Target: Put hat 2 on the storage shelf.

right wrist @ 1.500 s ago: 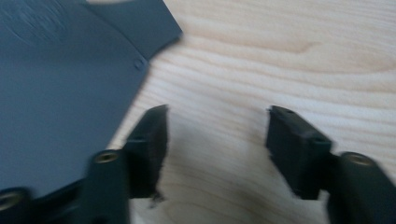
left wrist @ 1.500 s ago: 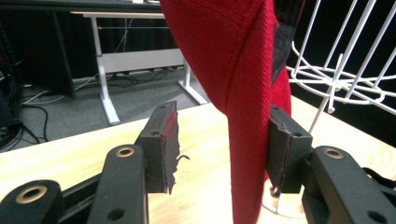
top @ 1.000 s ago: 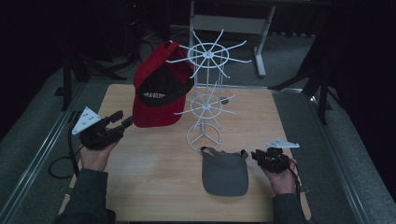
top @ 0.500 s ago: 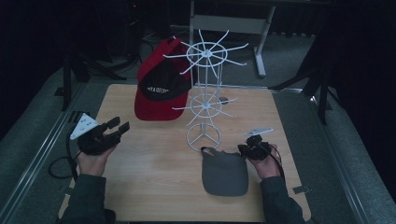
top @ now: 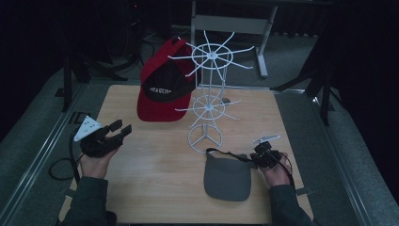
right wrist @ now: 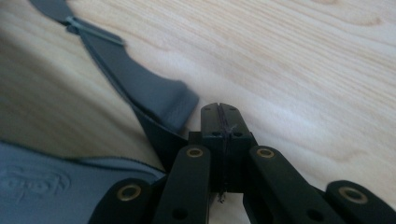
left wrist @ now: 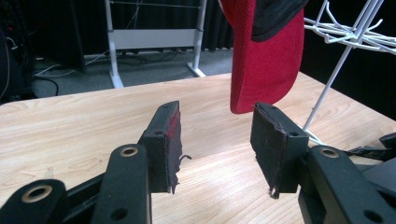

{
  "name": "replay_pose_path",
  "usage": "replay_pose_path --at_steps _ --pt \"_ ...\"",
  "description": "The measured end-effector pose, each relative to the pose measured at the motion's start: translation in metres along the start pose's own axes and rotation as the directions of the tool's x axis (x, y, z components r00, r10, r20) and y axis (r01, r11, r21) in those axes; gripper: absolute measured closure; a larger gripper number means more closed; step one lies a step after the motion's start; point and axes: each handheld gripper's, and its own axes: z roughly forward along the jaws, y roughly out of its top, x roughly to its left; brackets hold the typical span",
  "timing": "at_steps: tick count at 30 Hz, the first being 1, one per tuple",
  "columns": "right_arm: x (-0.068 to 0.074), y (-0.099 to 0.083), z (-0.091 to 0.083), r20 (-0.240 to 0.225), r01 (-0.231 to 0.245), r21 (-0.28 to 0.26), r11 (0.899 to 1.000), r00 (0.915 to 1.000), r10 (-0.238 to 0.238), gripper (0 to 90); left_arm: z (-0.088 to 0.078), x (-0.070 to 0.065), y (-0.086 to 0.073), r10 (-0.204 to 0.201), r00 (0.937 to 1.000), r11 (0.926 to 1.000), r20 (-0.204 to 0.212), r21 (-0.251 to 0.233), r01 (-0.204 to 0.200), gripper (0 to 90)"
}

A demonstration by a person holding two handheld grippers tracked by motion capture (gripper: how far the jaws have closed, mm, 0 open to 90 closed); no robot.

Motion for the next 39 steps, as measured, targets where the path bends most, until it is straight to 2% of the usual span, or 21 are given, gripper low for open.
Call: replay_pose_path --at_steps 2,4,9,14,17,19,21,27,30,34,38,39 --pt "-0.001 -0.001 -0.002 -0.005 -0.001 -0.005 1.000 1.0000 0.001 89.6 0.001 0.000 0.000 0.001 1.0000 1.0000 0.001 0.001 -0.001 53.3" --pt "-0.001 -0.001 -0.010 -0.039 0.014 -0.065 0.998 0.9991 -0.017 81.5 0.003 -0.002 0.000 0.005 1.0000 1.0000 0.003 0.005 -0.005 53.3" --pt "0.006 0.007 -0.016 -0.092 0.043 -0.121 0.992 0.9943 -0.055 71.2 0.005 -0.003 0.000 0.010 0.9999 0.9999 0.005 0.010 -0.010 53.3" --pt "0.011 0.013 -0.014 -0.131 0.051 -0.131 0.990 0.9891 -0.068 66.9 0.005 -0.003 -0.001 0.008 1.0000 0.9999 0.003 0.012 -0.008 53.3" --pt "0.015 0.017 -0.010 -0.182 0.055 -0.128 0.990 0.9802 -0.078 61.7 0.004 -0.001 -0.003 0.004 1.0000 0.9998 -0.001 0.017 -0.004 53.3" --pt "0.018 0.018 -0.008 -0.192 0.069 -0.118 0.991 0.9772 -0.091 58.7 0.004 0.000 -0.004 0.002 1.0000 0.9998 -0.001 0.021 -0.002 53.3" --pt "0.019 0.018 -0.007 -0.196 0.073 -0.108 0.991 0.9763 -0.093 57.3 0.004 0.000 -0.004 0.001 1.0000 0.9998 -0.003 0.021 -0.001 53.3" --pt "0.027 0.015 -0.002 -0.205 0.128 -0.083 0.988 0.9683 -0.142 49.1 0.005 -0.001 -0.005 0.002 1.0000 0.9997 -0.002 0.024 -0.001 53.3" --pt "0.028 0.017 0.000 -0.192 0.148 -0.075 0.986 0.9684 -0.160 46.3 0.006 -0.001 -0.005 0.001 1.0000 0.9997 0.001 0.023 -0.001 53.3" --pt "0.030 0.024 0.005 -0.171 0.182 -0.058 0.982 0.9668 -0.189 46.7 0.009 -0.002 -0.007 0.002 1.0000 0.9994 0.002 0.034 -0.002 53.4" --pt "0.032 0.034 0.009 -0.160 0.221 -0.039 0.975 0.9613 -0.224 50.4 0.011 -0.002 -0.010 0.002 1.0000 0.9991 -0.003 0.042 -0.002 53.4" --pt "0.033 0.036 0.010 -0.145 0.230 -0.034 0.973 0.9618 -0.232 51.8 0.011 -0.002 -0.010 0.003 1.0000 0.9989 -0.003 0.046 -0.003 53.4"
